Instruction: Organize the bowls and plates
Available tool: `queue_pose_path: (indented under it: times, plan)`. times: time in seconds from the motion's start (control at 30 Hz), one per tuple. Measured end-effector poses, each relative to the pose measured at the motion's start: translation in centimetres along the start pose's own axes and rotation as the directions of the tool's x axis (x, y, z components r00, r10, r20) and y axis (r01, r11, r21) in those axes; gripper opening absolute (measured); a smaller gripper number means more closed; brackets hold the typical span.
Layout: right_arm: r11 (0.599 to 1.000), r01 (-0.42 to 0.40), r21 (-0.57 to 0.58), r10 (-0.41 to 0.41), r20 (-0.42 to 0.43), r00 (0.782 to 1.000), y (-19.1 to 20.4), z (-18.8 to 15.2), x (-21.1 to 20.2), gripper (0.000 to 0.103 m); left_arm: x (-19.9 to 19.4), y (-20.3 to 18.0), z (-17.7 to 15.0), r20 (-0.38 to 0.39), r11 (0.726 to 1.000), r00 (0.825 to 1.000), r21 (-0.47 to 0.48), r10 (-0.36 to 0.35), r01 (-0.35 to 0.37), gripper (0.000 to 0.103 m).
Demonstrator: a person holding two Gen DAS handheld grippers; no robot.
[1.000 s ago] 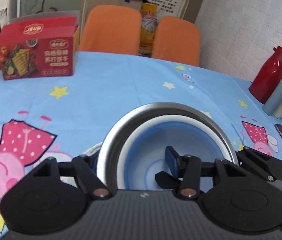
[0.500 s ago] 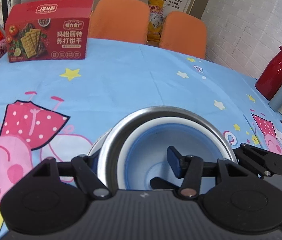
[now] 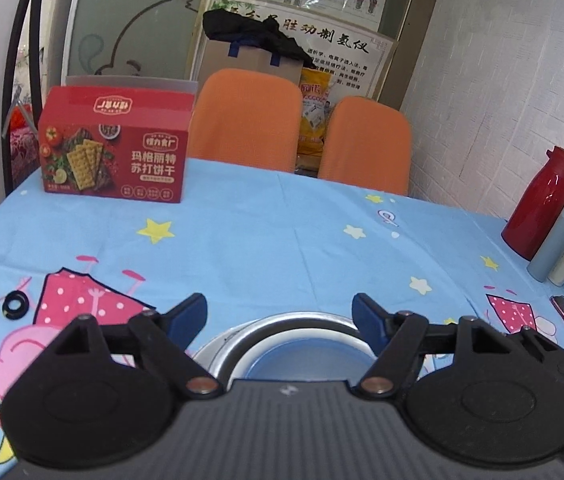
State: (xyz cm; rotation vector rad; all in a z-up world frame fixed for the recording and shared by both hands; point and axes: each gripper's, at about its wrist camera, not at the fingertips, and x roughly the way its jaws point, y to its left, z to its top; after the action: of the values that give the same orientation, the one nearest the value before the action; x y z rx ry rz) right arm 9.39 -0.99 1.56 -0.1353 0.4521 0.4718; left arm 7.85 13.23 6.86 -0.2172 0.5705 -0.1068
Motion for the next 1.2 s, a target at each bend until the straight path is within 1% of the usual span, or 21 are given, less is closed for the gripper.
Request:
queue_pose_path:
  times: [0.13, 0.23, 0.33, 0.53, 0.67, 0.83, 0.9, 0.97, 1.03, 1.13, 1.2]
  plan:
    - [0.998, 0.031, 0.057, -0.030, -0.002, 1.000, -1.6, -0.5, -1.0, 0.103, -1.5, -1.2, -1.3, 0.024, 1.000, 1.000, -0.024, 0.001, 0.000, 0.073]
    - [0.993, 0.068, 0.100, -0.069, 0.002, 0.998, -2.7, -1.6, -2.5, 0.103, -3.0, -2.6, -3.1, 0.053, 0.999, 0.999, -0.038, 0.011, -0.009, 0.073]
    - [0.984, 0.110, 0.138, -0.110, -0.006, 0.994, -3.8, -3.0, -4.0, 0.103, -4.0, -4.1, -5.1, 0.052, 0.999, 0.998, -0.033, 0.018, -0.016, 0.074]
    - [0.961, 0.163, 0.222, -0.166, -0.005, 0.986, -5.5, -5.7, -7.5, 0.103, -5.8, -6.8, -8.7, 0.047, 0.994, 0.993, 0.023, 0.104, -0.105, 0.074]
    - [0.944, 0.184, 0.274, -0.191, -0.002, 0.982, -5.9, -7.6, -9.6, 0.103, -6.9, -7.9, -10.9, 0.064, 0.984, 0.984, 0.055, 0.164, -0.168, 0.074]
    - [0.931, 0.183, 0.314, -0.192, -0.002, 0.981, -5.6, -9.7, -11.2, 0.103, -8.0, -8.5, -13.9, 0.059, 0.982, 0.984, 0.071, 0.169, -0.173, 0.074]
    - [0.922, 0.209, 0.325, -0.214, -0.019, 0.977, -5.4, -10.4, -11.7, 0.103, -8.3, -8.9, -14.8, 0.054, 0.980, 0.983, 0.085, 0.174, -0.178, 0.074]
    - [0.913, 0.246, 0.326, -0.242, -0.053, 0.969, -5.1, -10.9, -12.1, 0.103, -8.6, -9.2, -15.7, 0.049, 0.977, 0.982, 0.100, 0.182, -0.186, 0.074]
    - [0.907, 0.266, 0.327, -0.253, -0.084, 0.964, -4.7, -11.3, -12.4, 0.103, -8.9, -9.6, -16.4, 0.047, 0.973, 0.979, 0.112, 0.198, -0.202, 0.074]
    - [0.905, 0.267, 0.332, -0.238, -0.125, 0.963, -4.4, -11.8, -13.0, 0.103, -9.8, -10.0, -17.1, 0.063, 0.965, 0.972, 0.126, 0.224, -0.231, 0.074]
    - [0.912, 0.249, 0.327, -0.219, -0.126, 0.968, -4.2, -12.0, -13.6, 0.103, -10.6, -10.3, -17.4, 0.082, 0.963, 0.970, 0.127, 0.229, -0.238, 0.074]
